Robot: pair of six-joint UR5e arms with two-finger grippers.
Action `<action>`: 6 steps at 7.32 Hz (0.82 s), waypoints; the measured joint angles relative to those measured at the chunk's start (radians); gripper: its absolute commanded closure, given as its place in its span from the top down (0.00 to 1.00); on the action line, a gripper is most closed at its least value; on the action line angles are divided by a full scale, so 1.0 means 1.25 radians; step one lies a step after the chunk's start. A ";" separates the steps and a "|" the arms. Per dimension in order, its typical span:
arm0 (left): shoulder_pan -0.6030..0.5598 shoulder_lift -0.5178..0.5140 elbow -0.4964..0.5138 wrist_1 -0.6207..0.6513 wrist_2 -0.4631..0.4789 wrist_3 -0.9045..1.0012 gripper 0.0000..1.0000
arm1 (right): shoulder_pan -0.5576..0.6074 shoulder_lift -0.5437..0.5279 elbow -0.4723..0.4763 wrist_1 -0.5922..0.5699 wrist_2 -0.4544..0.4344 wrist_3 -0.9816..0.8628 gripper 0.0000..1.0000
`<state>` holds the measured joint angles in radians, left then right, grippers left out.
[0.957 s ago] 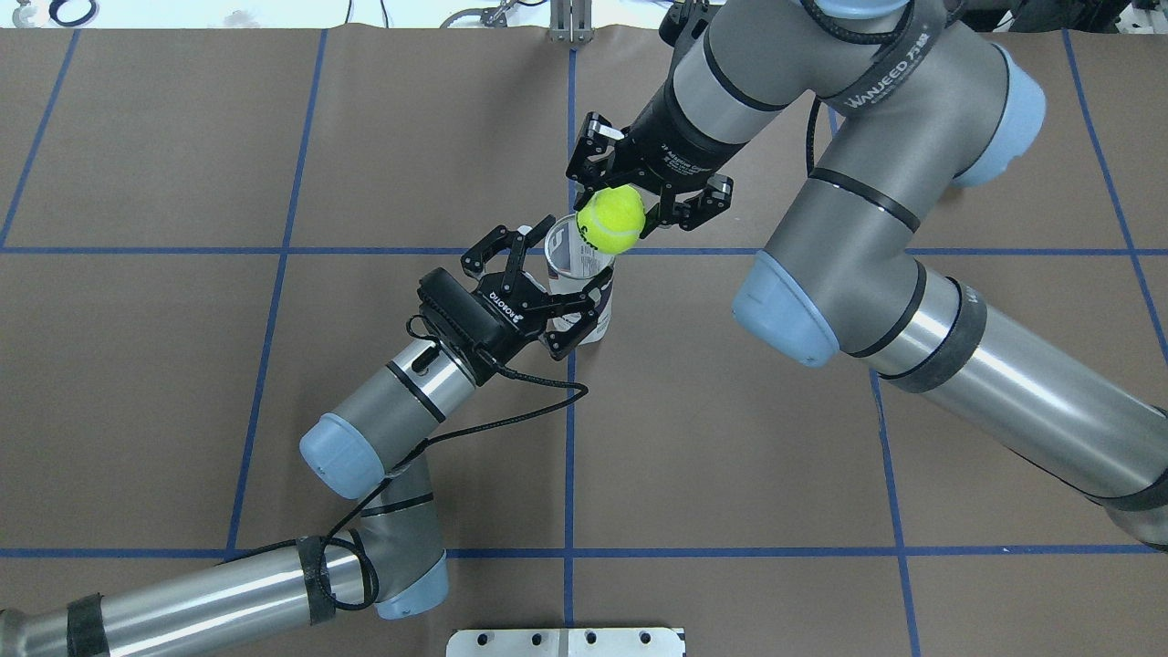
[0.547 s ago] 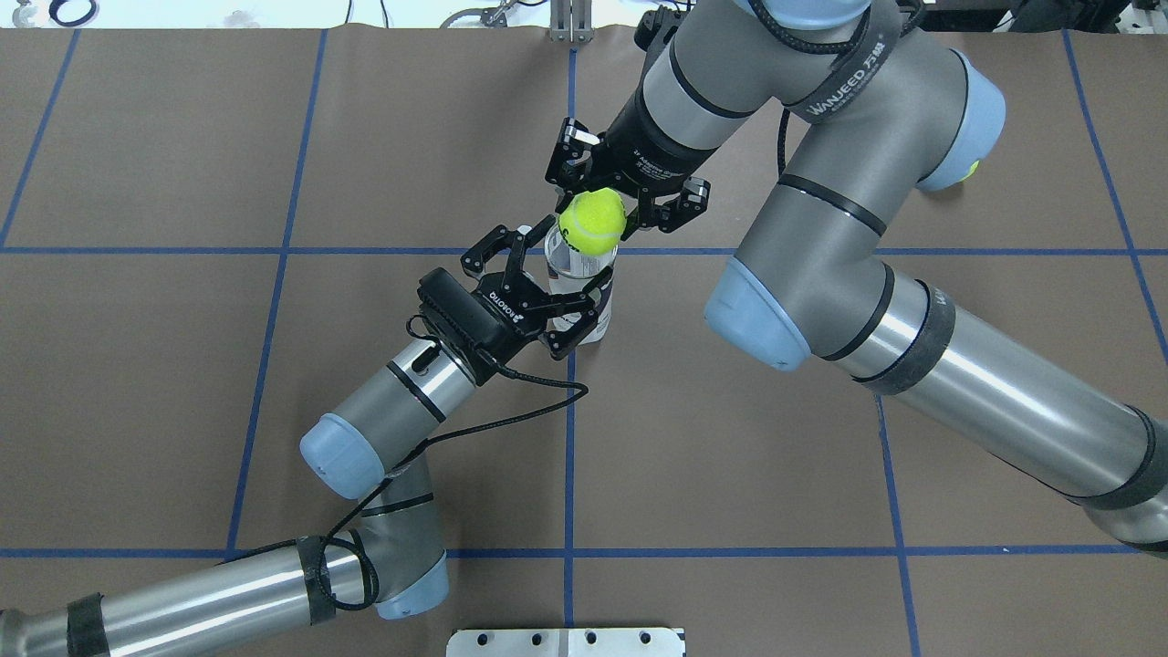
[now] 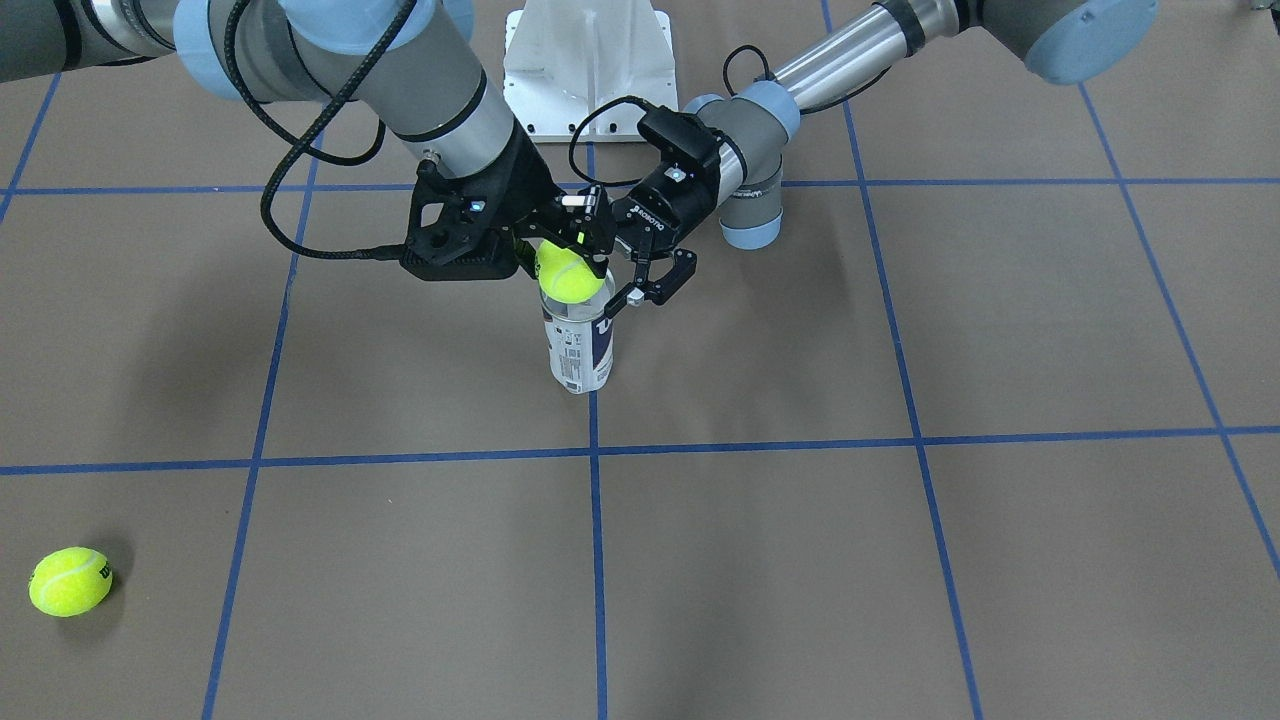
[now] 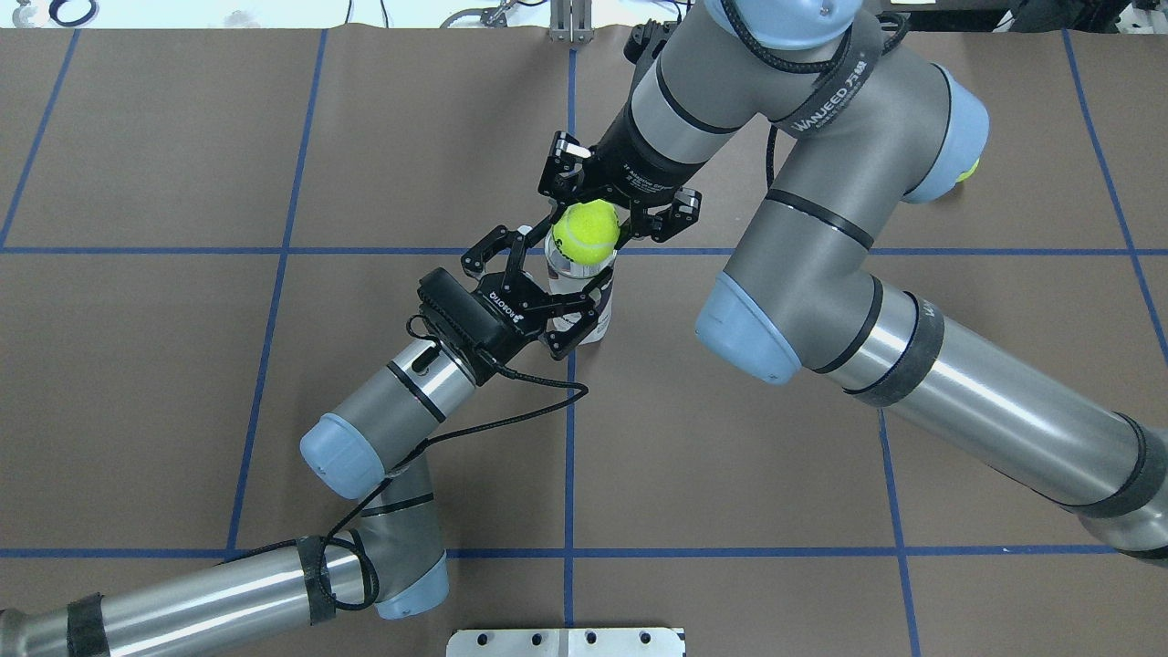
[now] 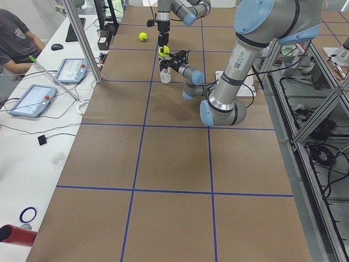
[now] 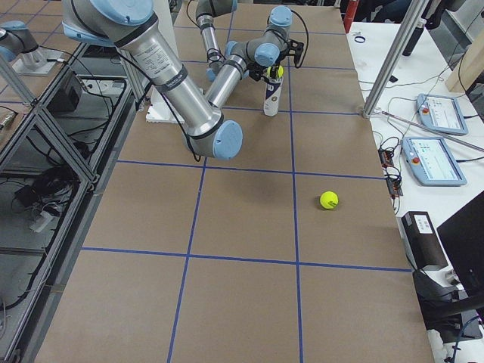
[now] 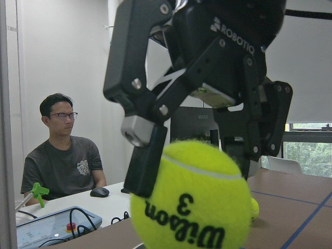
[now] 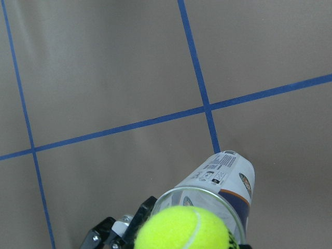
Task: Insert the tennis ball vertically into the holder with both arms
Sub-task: 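Lower the ball into the can and open the right gripper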
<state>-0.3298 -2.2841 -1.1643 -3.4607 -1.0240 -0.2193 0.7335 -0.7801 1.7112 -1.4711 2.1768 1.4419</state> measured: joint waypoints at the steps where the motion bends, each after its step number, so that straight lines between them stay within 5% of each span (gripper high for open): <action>1: 0.000 0.000 0.000 0.000 0.000 0.000 0.85 | -0.002 -0.001 0.001 0.000 -0.011 0.000 1.00; 6: 0.000 0.000 0.000 0.000 0.001 0.000 0.85 | -0.004 -0.005 0.007 -0.001 -0.023 -0.001 1.00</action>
<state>-0.3298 -2.2845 -1.1646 -3.4606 -1.0232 -0.2193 0.7289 -0.7869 1.7203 -1.4724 2.1478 1.4406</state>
